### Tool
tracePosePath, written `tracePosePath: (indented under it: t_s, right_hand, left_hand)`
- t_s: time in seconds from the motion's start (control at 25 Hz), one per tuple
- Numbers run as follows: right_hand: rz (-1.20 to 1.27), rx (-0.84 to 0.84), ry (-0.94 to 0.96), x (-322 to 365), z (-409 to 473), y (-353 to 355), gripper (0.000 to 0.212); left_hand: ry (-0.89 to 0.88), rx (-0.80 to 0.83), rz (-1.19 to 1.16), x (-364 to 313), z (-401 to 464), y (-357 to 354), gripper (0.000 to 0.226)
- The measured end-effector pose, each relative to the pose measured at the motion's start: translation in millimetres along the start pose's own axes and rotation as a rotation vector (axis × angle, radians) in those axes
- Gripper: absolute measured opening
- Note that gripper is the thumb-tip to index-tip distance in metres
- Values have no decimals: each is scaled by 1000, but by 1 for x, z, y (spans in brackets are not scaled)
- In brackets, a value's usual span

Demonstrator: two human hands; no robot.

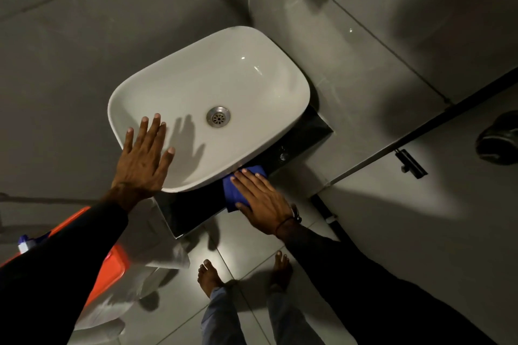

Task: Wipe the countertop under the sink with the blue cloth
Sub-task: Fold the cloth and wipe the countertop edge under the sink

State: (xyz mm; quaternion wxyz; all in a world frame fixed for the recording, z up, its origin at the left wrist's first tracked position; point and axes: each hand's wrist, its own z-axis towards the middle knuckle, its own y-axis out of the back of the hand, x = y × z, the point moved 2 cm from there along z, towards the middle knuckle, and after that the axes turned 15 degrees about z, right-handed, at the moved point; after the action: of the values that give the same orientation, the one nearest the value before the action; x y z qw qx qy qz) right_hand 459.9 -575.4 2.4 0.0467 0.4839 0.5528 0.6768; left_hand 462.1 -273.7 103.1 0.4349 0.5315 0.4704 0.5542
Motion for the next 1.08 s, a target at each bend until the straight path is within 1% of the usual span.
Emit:
tracePosePath:
  t_s: [0.28, 0.4, 0.48, 0.56, 0.6, 0.72, 0.8, 0.96, 1.08]
  right_hand:
    - [-107, -83, -142, -95, -6, 87, 65]
    - [-162, -105, -241, -129, -2, 119, 66]
    - [-191, -82, -288, -148, -1, 138, 67]
    - [-193, -73, -316, -151, 3, 141, 67]
    - [-168, -96, -346, -146, 5, 136, 66]
    - [-42, -157, -436, -122, 9, 115, 64]
    - [3, -145, -400, -104, 3, 100, 64]
    - [39, -89, -242, -64, -12, 62, 65]
    - [33, -63, -144, -70, -14, 68, 64]
  left_hand:
    - [25, 12, -3, -3, 0, 3, 74]
    - [28, 13, -1, -4, 0, 3, 75]
    - [34, 17, 3, -3, 0, 2, 74]
    - [36, 21, 5, -1, 1, 0, 74]
    - [36, 26, 7, -1, 2, 0, 74]
    - [39, 33, 22, -3, 1, 0, 75]
    - [38, 40, 23, -3, 2, 3, 75]
    - [39, 58, 27, -5, 0, 6, 75]
    - [31, 51, 17, -3, 0, 5, 74]
